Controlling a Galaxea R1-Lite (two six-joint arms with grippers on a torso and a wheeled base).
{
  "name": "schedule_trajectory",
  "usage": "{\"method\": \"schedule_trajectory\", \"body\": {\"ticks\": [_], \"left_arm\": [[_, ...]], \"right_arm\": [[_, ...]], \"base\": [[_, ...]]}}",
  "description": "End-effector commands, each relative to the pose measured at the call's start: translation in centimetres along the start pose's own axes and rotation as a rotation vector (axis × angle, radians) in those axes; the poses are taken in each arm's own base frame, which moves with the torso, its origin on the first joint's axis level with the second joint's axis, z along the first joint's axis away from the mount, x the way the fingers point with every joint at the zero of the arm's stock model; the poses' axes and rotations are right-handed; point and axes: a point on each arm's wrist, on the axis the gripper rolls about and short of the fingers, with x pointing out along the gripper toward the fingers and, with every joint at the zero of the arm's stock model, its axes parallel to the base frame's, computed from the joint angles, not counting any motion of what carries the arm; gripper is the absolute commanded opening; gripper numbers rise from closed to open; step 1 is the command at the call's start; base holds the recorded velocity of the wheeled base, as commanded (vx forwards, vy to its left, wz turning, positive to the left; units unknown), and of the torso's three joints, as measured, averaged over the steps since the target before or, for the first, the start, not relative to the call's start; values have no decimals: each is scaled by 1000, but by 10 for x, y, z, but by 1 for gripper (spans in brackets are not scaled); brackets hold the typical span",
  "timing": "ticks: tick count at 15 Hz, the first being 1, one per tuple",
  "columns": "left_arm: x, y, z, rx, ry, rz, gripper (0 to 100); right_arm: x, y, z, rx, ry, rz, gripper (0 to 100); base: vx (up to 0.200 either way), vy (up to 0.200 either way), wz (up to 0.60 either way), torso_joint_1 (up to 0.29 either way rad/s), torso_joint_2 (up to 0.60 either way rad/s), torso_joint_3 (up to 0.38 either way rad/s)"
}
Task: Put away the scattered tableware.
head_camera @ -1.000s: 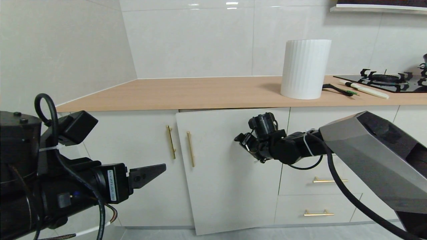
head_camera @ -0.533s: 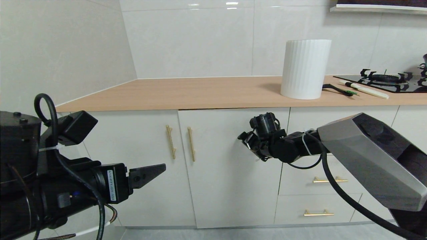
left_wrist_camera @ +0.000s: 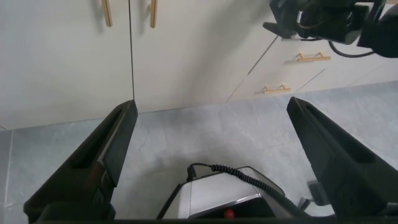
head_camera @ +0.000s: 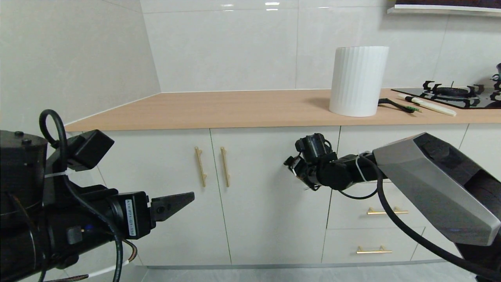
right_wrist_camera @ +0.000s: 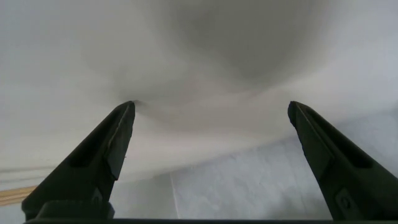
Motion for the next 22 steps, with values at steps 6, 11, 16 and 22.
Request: {"method": "schedule_trajectory", "body": {"ticks": [6, 11, 16, 22], "left_arm": [[-31, 2, 5, 23, -95, -37, 100], [-76, 28, -28, 108, -189, -6, 100], [-137, 54, -69, 120, -415, 21, 100], [-169, 72, -141, 246, -645, 266, 100]], "right_arm": [[-192, 6, 33, -212, 51, 168, 100], [-342, -89, 44, -426, -144, 197, 100], [-453, -185, 18, -564, -582, 195, 100], [-499, -254, -38, -623, -891, -192, 100]], "base": [[0, 0, 0, 0, 0, 0], [0, 0, 0, 0, 0, 0], [0, 0, 0, 0, 0, 0], [0, 0, 0, 0, 0, 0]]}}
